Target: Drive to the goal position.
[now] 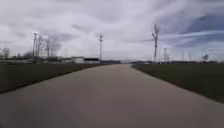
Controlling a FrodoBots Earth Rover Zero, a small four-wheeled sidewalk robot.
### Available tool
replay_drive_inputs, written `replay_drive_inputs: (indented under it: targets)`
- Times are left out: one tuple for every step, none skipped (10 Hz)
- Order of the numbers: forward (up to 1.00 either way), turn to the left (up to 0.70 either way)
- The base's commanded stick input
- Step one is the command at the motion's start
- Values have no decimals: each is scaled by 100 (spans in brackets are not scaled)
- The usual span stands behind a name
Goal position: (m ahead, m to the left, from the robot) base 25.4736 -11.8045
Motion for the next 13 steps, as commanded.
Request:
replay_drive_inputs:
  targets:
    - [100, -11]
    - [100, -20]
    - [100, -16]
    - [100, 0]
    - [100, 0]
    - [100, 0]
    - [100, 0]
    - [100, 0]
    - [100, 0]
    - [100, 0]
    - [100, 0]
    - [100, 0]
    - [100, 0]
